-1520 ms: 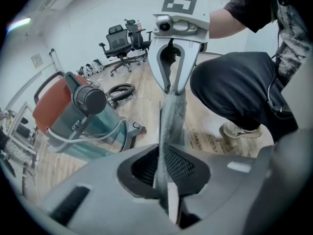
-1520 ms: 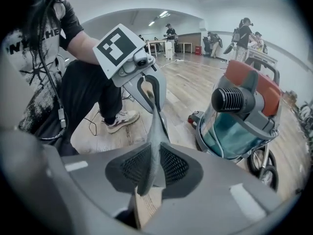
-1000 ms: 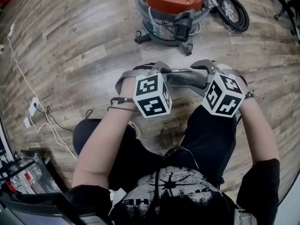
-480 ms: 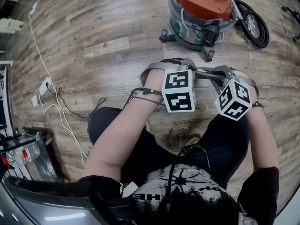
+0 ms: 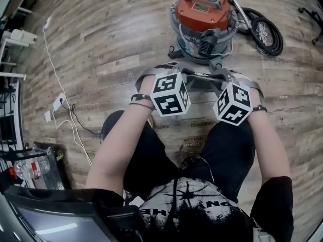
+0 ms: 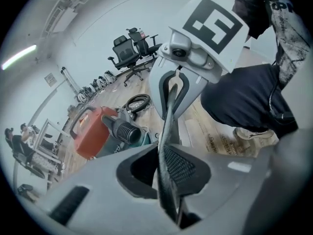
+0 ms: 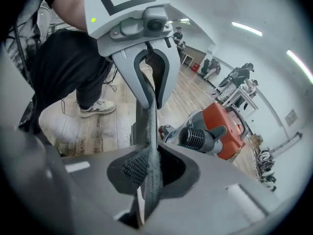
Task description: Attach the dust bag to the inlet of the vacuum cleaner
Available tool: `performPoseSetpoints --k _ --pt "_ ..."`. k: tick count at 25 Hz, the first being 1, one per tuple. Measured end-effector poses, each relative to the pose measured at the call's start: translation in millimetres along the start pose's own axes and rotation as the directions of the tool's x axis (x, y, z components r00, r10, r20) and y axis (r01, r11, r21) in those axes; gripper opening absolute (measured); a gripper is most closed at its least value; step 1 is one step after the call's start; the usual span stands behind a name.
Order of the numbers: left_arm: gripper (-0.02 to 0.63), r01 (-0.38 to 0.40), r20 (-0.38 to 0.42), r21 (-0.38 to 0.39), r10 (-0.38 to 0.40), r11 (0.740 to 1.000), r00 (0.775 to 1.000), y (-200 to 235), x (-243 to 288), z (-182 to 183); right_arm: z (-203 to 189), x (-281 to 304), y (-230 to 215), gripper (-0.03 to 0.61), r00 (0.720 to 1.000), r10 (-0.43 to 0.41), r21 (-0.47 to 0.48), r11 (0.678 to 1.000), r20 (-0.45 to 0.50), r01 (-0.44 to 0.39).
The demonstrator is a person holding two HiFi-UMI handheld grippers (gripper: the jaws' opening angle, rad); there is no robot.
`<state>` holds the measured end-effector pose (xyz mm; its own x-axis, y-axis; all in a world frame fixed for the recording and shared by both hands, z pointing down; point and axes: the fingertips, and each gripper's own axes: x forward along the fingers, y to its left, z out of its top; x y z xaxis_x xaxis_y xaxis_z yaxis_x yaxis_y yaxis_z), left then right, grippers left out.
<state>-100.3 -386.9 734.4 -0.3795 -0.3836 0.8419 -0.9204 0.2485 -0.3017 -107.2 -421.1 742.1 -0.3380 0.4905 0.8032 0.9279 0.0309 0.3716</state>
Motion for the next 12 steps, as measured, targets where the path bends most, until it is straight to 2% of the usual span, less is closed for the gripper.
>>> performPoseSetpoints --k 5,9,12 --pt "0.041 -0.031 -0.039 0.077 0.034 0.997 0.999 21 -4 23 -7 -17 -21 0.031 0.998 -0.055 0.032 0.998 0.033 0.054" --pt "0.043 -0.045 0.004 0.104 0.044 0.994 0.999 43 0 29 -7 -16 -43 0.031 0.994 -0.102 0.069 0.993 0.033 0.099" --pt "0.044 -0.044 0.031 0.09 0.042 0.995 0.999 52 12 19 -8 -2 -49 0.031 0.993 -0.116 0.079 0.99 -0.002 0.115"
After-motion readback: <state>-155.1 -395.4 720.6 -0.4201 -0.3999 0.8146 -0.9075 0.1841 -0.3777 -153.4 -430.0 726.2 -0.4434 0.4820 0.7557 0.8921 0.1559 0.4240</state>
